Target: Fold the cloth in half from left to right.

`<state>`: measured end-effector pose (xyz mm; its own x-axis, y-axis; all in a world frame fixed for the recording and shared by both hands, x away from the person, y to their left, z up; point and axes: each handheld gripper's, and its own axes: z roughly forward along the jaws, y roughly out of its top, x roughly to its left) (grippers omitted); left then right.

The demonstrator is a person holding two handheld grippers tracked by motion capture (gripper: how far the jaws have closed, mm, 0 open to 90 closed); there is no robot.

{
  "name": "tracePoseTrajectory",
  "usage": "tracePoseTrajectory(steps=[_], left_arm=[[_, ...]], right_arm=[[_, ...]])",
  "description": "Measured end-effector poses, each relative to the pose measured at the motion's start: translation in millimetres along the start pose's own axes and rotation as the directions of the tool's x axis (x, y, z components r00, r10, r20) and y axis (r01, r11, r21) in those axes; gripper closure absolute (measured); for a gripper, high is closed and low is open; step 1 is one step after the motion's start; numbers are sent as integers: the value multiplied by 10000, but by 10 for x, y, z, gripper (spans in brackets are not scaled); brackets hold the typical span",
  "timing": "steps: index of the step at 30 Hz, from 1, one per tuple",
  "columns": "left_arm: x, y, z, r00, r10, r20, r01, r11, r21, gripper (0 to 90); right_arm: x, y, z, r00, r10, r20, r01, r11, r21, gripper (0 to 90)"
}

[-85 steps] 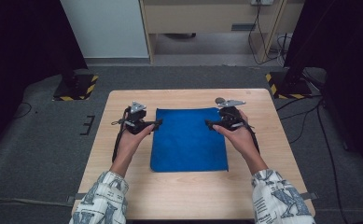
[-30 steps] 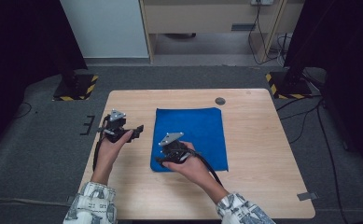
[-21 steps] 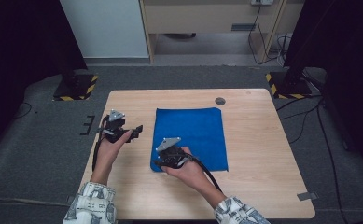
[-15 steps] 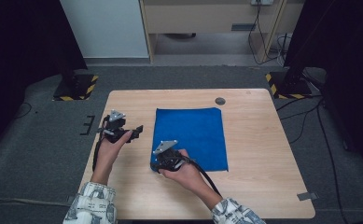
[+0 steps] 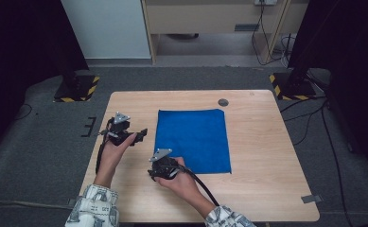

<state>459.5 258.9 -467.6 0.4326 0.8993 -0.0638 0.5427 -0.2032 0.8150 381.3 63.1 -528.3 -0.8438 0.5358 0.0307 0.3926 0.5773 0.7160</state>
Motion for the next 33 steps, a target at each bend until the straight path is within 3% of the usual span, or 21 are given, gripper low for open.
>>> tracePoseTrajectory(steps=[2, 5, 6, 8, 14, 22, 28, 33], left_arm=[[1, -2, 1, 10000, -11, 5, 11, 10000, 1, 122], [-4, 0, -3, 10000, -12, 10, 12, 10000, 4, 123], [-4, 0, -3, 10000, -12, 10, 12, 10000, 4, 126], [-16, 4, -1, 10000, -30, 69, 30, 10000, -26, 130], [-49, 1, 54, 9998, -57, 212, 55, 9999, 100, 141], [-121, 64, 216, 9984, 107, 561, -119, 9997, 206, 202], [-214, 95, 354, 9959, 639, 635, -675, 9961, 562, 237], [-201, 88, 419, 9938, 1061, 321, -1085, 9905, 849, 259]], right_arm=[[-8, -1, -2, 10000, 0, 64, 0, 10000, -15, 617], [-46, -22, -19, 9995, -127, 278, 129, 9999, -51, 774], [-46, -22, -19, 9995, -127, 278, 129, 9999, -51, 774], [-80, -33, -35, 9998, -40, 183, 41, 10000, -60, 861], [-97, -43, -76, 9996, 243, -160, -248, 9991, -342, 876], [64, -55, -216, 9972, 198, -717, -250, 9970, -734, 877], [200, -79, -242, 9929, 238, -1164, -327, 9967, -748, 877], [345, -87, -227, 9871, 260, -1581, -385, 9963, -766, 877]])
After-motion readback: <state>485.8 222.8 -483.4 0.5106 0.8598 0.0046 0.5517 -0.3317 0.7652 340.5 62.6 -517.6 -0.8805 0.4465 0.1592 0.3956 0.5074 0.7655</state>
